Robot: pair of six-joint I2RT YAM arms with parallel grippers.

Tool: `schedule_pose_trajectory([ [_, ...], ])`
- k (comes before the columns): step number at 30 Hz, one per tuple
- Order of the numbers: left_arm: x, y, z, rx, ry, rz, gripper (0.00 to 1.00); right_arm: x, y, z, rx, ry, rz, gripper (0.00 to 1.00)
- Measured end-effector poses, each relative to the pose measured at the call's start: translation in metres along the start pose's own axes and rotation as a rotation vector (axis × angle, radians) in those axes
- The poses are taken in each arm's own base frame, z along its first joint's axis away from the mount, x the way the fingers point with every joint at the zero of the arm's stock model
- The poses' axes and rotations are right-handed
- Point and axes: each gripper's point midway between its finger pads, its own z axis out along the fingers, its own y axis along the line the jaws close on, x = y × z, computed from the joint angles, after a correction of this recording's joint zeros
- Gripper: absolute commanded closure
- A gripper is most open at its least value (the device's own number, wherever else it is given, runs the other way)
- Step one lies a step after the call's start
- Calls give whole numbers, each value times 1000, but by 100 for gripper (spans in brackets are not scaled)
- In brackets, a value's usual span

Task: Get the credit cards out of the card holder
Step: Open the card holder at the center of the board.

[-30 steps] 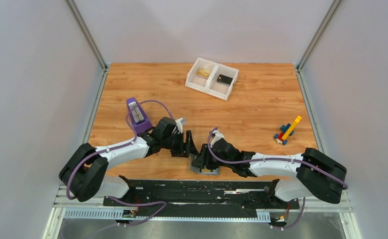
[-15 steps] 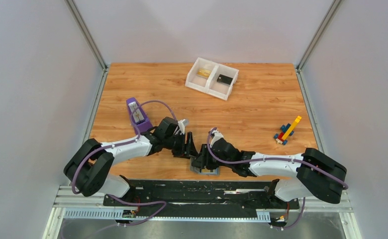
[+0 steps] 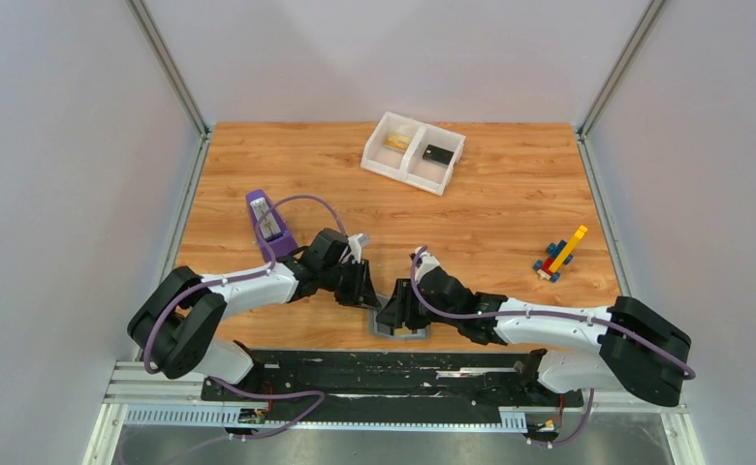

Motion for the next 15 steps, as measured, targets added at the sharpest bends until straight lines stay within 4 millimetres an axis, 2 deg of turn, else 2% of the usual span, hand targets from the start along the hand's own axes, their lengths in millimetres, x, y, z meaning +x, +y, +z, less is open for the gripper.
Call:
schedule_pose_trajectory([
  [6,0,1,0,-1,0,8,99,-7,4,-5,-13,-21,11,61],
  [15,-6,-18,0,100,-28,32,100,-17,-12,-10,5,-46,60,61],
])
